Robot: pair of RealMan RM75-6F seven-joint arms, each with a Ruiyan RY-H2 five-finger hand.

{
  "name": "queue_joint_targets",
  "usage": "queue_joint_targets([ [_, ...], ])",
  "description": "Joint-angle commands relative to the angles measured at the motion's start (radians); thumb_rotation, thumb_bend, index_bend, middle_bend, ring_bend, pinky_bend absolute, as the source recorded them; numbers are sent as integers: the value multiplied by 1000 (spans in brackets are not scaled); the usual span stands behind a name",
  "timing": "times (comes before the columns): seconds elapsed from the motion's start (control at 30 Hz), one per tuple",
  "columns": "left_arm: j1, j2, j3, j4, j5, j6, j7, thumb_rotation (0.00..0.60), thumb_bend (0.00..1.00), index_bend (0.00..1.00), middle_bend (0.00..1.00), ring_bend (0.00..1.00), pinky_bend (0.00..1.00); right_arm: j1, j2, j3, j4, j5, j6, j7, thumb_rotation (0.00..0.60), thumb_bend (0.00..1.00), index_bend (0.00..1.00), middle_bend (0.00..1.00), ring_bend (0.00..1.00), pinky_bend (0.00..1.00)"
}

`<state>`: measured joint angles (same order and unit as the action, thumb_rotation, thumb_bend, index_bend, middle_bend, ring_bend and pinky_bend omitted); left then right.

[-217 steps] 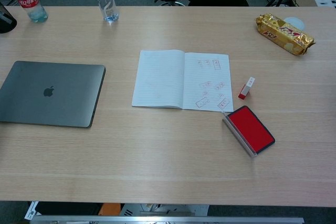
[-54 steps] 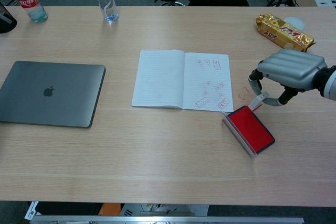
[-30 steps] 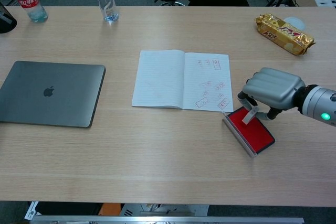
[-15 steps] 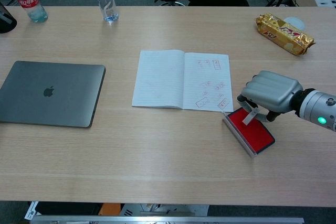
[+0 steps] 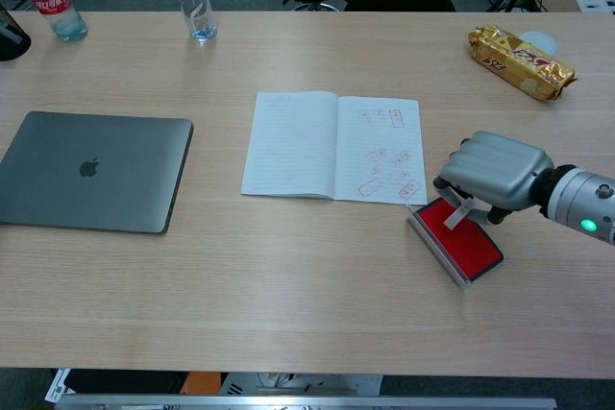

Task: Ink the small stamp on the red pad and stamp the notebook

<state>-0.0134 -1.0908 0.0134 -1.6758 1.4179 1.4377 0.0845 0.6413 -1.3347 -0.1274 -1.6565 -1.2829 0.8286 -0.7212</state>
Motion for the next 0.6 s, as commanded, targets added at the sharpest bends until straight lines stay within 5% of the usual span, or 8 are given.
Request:
queue_joint_targets([
  [0.03, 1, -1, 0, 3, 1, 0, -3, 600, 212, 0, 0, 37, 89, -1, 0, -2, -3, 5, 4, -9, 600, 459, 768, 607, 443, 380],
  [0.37, 1, 5, -2, -2, 3, 2, -6, 600, 213, 0, 0, 37, 89, -8, 52, 20, -56, 22, 43, 20, 600, 459, 769, 608, 446, 380],
  [0.6, -5, 16, -4, -24, 13, 2, 3, 600, 212, 0, 0, 37, 89, 24, 134, 105, -119, 109, 37, 106, 600, 459, 769, 608, 447, 380],
])
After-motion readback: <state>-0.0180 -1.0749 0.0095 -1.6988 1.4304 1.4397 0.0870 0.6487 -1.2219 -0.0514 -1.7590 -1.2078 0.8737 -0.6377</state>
